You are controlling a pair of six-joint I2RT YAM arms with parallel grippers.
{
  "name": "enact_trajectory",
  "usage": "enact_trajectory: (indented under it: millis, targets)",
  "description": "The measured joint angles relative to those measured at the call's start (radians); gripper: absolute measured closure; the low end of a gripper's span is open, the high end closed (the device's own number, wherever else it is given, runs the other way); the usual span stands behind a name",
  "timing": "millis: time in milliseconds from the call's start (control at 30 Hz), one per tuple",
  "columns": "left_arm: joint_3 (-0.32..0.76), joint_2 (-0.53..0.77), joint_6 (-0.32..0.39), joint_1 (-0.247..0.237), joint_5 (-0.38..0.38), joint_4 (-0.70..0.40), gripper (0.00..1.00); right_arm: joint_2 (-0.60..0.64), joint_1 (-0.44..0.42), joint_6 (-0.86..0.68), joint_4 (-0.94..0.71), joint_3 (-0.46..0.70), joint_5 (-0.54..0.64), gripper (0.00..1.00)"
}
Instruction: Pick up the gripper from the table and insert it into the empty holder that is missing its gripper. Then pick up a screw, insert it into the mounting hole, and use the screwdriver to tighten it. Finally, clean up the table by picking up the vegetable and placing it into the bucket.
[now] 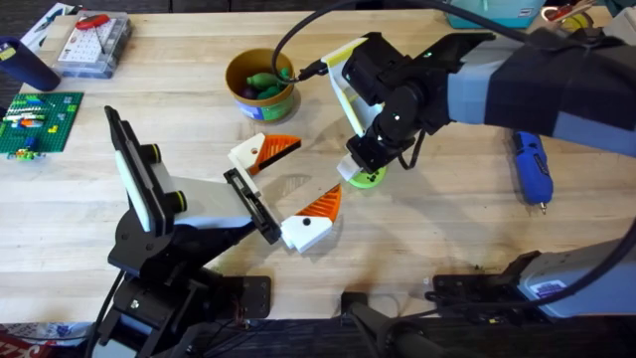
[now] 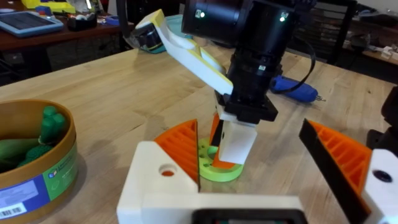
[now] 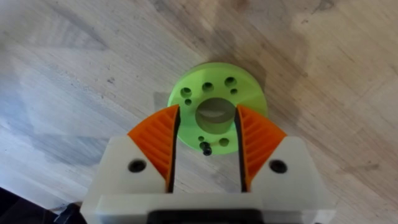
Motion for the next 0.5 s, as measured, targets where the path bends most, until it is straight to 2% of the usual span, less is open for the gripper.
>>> enact_trajectory:
  millis: [133,300,500]
  targets:
    - [0.0,0.0,0.0,0.0,-0.001,-0.001,0.011,0.003,0.002,0.005,-0.013,0.002,-0.004,0.498]
    - [0.0,0.0,0.0,0.0,-0.001,-0.001,0.011,-0.004,-0.004,0.035,-0.115,0.038,-0.007,0.498]
    - [0.0,0.0,0.0,0.0,-0.001,-0.002,0.011,-0.109,-0.038,0.057,-0.172,0.06,-0.007,0.498]
